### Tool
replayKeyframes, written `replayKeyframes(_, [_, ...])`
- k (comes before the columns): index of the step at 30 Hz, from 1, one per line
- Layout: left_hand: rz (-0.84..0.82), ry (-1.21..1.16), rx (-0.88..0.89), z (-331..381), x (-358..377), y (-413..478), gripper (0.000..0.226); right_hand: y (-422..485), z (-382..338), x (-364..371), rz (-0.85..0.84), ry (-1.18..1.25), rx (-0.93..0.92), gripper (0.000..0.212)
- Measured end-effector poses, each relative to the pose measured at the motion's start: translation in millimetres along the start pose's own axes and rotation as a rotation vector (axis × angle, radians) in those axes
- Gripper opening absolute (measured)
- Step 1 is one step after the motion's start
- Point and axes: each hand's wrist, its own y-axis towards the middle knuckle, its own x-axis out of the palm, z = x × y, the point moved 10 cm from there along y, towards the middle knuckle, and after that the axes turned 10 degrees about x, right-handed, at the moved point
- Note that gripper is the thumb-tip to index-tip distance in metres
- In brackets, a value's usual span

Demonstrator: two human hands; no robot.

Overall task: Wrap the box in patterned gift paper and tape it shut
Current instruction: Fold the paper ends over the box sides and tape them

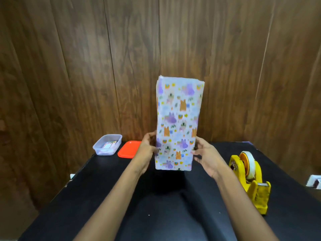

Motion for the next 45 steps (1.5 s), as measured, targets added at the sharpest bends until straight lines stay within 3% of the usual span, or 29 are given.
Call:
replayKeyframes(4, [0.000, -0.241, -0.064, -1.2, -2.0, -15.7, 0.034, -9.6, 14.3, -10.4, -0.044, 0.208, 0.031, 0.029])
replayKeyframes(6, [-0.041, -0.386, -0.192, -17.4, 8.0, -31.0, 0.028, -16.5, 21.3, -6.2, -0.086, 0.152, 0.080, 0.037])
replayKeyframes(8, [-0.089, -0.447, -0.291, -29.4, 26.1, -48.7, 0.030, -17.9, 28.8, 1.0, -0.098, 0.075, 0.120, 0.027])
replayKeyframes(12, [0.105, -0.425, -0.138, -30.9, 11.8, -50.6, 0.027, -17.7, 32.0, 5.3, 0.015, 0.048, 0.123, 0.024])
replayKeyframes(15, [0.069, -0.228, -0.104, -29.2, 0.2, -50.6, 0.026, -20.5, 33.4, -7.7, 0.109, -0.077, 0.143, 0.022])
replayKeyframes(18, [-0.138, 0.084, -0.113, -30.0, 3.5, -46.3, 0.028, -23.8, 35.1, -3.8, 0.024, -0.246, 0.202, 0.022])
replayKeyframes(20, [-0.228, 0.322, -0.062, -25.9, 5.4, -42.9, 0.043, -27.2, 26.2, -0.5, 0.015, -0.293, 0.162, 0.022])
replayKeyframes(23, [-0.299, 0.752, 0.048, -17.9, 8.9, -32.3, 0.053, -26.1, 10.8, 7.5, 0.017, -0.431, 0.081, 0.039])
replayKeyframes(26, [-0.407, 0.963, 0.047, -17.7, 17.9, -26.8, 0.049, -21.8, 6.1, 11.5, 0.034, -0.592, 0.079, 0.050])
replayKeyframes(28, [-0.352, 0.892, -0.012, -14.6, 13.7, -25.2, 0.048, -23.6, 5.9, 6.9, 0.076, -0.562, 0.100, 0.046])
replayKeyframes(31, [-0.103, 0.432, -0.167, -19.4, -2.5, -36.0, 0.037, -27.2, 16.1, -8.0, 0.113, -0.318, 0.146, 0.039])
replayKeyframes(34, [-0.104, 0.101, -0.275, -31.0, 14.6, -50.2, 0.028, -30.8, 26.6, 5.0, 0.018, -0.047, 0.172, 0.036])
replayKeyframes(38, [-0.026, -0.072, -0.311, -31.9, 22.9, -55.1, 0.041, -35.1, 34.8, 22.0, -0.007, 0.161, 0.212, 0.027])
replayKeyframes(41, [0.041, -0.123, -0.297, -32.0, 9.3, -58.4, 0.063, -38.2, 38.5, 16.4, -0.001, 0.189, 0.221, 0.028])
replayKeyframes(45, [0.170, -0.158, -0.229, -33.9, -16.5, -58.5, 0.052, -38.7, 38.2, 4.7, 0.031, 0.163, 0.165, 0.027])
